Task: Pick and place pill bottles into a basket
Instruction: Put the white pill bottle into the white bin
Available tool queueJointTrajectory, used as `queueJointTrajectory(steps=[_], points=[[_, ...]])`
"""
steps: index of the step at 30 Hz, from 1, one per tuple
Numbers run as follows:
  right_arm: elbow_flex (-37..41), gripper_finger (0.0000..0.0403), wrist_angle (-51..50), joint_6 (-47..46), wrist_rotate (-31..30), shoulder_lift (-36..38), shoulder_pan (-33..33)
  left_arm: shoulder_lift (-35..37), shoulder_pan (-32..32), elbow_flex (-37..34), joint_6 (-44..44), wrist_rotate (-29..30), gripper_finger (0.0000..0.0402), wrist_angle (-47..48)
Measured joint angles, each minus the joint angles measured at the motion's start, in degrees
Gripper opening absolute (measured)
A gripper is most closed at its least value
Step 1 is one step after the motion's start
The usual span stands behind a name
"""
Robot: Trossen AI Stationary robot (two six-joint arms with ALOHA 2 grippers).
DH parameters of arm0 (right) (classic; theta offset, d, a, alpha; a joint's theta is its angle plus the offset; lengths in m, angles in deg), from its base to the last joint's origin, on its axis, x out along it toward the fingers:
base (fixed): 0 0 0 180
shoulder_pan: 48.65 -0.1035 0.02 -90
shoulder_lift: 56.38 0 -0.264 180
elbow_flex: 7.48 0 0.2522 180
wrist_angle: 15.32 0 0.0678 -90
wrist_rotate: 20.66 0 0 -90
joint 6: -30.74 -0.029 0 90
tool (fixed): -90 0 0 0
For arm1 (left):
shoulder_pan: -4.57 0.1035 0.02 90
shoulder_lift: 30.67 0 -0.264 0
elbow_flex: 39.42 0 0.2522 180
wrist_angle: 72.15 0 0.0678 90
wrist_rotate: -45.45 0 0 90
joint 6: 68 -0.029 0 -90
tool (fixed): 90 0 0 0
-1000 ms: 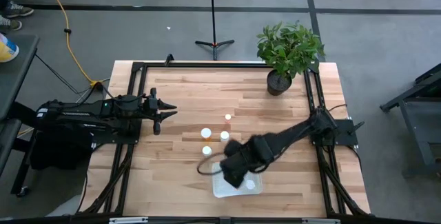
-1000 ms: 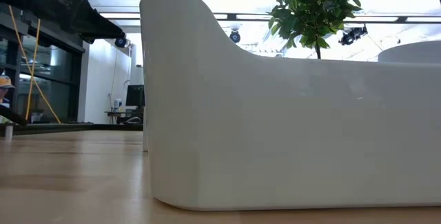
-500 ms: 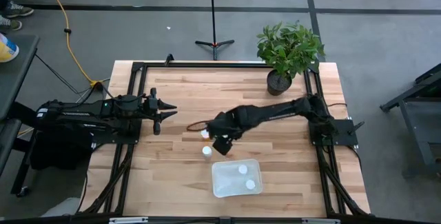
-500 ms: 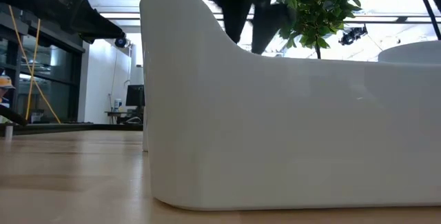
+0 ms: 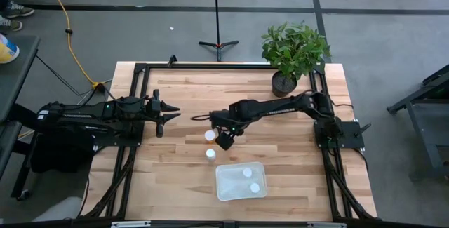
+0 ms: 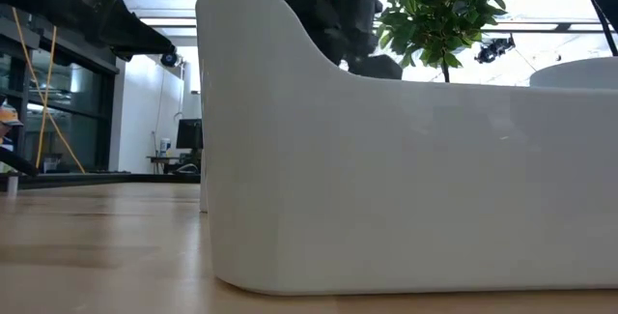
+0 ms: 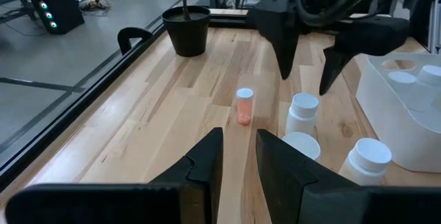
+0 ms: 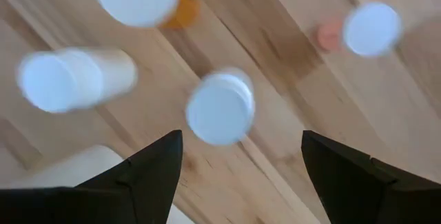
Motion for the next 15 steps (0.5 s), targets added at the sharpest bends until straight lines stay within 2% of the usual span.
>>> queueJointTrajectory(steps=[15], points=[[0.66, 0.0287, 4.37, 0.74, 0.8, -0.74, 0.76, 0.01, -0.01, 0.0, -0.04, 0.0, 0.0124, 0.0]])
